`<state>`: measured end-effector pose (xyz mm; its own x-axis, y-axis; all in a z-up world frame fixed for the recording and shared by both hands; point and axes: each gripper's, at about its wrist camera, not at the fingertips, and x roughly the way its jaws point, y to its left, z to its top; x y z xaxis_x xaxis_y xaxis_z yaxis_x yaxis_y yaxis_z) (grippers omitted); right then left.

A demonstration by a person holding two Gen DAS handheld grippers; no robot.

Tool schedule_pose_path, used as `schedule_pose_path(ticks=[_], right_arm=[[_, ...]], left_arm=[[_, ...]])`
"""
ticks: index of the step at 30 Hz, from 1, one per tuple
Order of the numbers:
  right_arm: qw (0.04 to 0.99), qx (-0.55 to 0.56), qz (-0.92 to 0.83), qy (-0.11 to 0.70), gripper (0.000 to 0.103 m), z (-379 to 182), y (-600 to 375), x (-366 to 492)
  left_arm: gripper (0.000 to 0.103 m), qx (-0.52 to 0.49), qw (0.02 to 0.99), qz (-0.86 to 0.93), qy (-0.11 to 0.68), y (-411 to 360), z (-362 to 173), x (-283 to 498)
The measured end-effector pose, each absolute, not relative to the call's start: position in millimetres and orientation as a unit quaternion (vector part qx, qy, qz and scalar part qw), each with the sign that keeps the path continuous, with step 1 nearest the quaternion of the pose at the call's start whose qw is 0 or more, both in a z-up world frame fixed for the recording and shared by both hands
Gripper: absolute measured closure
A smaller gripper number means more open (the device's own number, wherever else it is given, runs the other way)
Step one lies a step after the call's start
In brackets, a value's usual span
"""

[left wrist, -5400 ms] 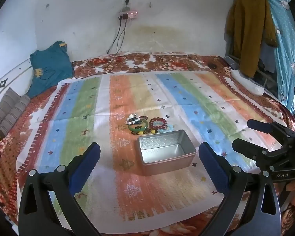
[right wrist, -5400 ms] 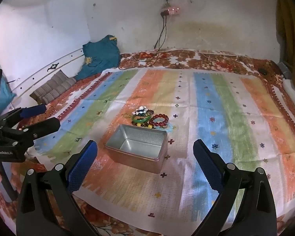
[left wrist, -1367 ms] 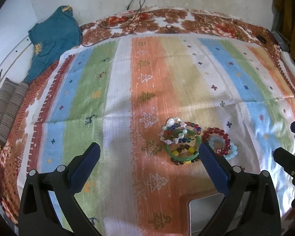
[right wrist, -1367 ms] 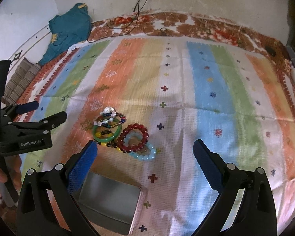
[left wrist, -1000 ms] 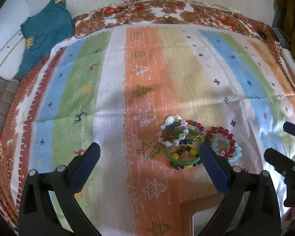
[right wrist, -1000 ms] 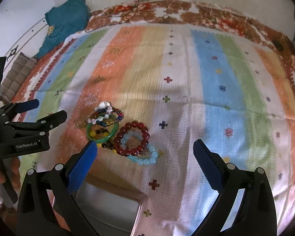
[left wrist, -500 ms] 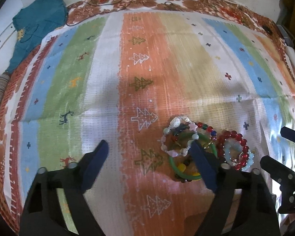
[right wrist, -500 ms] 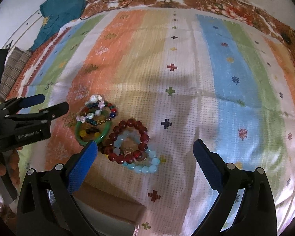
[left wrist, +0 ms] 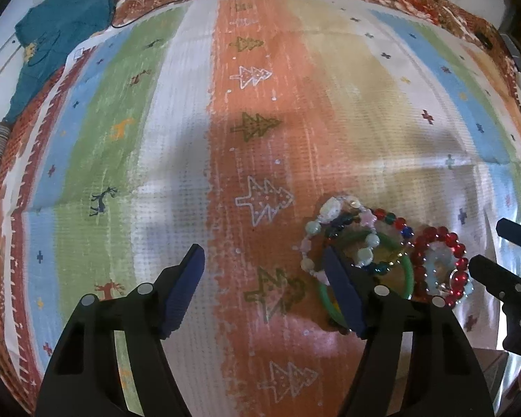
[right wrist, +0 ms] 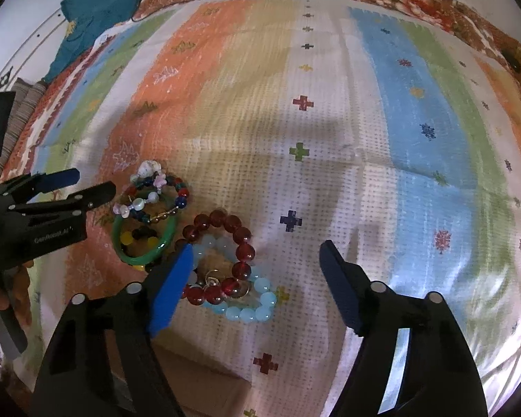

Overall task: Organize jewelry
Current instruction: 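Lower the right tool to the red bead bracelet while the left tool lowers to the white pearl bracelet, then close the right tool on the red bead bracelet while the left tool grasps the white pearl bracelet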

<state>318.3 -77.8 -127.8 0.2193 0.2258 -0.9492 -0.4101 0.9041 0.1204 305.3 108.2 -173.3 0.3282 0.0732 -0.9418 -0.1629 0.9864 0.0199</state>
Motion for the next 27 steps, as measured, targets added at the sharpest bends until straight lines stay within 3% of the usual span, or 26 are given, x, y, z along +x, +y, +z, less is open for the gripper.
schedule_pose_path(ticks=[4,10,15,16,18,22,27], right_arm=[[0.769,-0.091,0.207,0.598,0.04,-137,-72,322],[0.762,-0.102,0.202,0.607,0.044,-149,-69,326],[0.757,-0.103,0.206,0.611,0.053,-156,-68,326],[0.756,-0.101,0.209,0.612,0.06,-156,-67,326],[0.753,-0.088,0.219,0.614,0.069,-155,-68,327],[0.748,-0.085,0.232,0.616,0.084,-155,-64,325],[0.751,-0.09,0.235,0.611,0.089,-153,-63,323]], left_arm=[[0.033,-0.038,0.812,0.063,0.579,105,-180,312],[0.039,-0.033,0.804,0.074,0.589,107,-193,316],[0.04,-0.026,0.804,0.077,0.589,108,-200,314],[0.043,-0.028,0.804,0.076,0.589,108,-200,314],[0.064,-0.024,0.806,0.079,0.586,107,-199,314],[0.093,-0.019,0.805,0.088,0.586,109,-199,313],[0.096,-0.031,0.807,0.093,0.583,113,-194,308]])
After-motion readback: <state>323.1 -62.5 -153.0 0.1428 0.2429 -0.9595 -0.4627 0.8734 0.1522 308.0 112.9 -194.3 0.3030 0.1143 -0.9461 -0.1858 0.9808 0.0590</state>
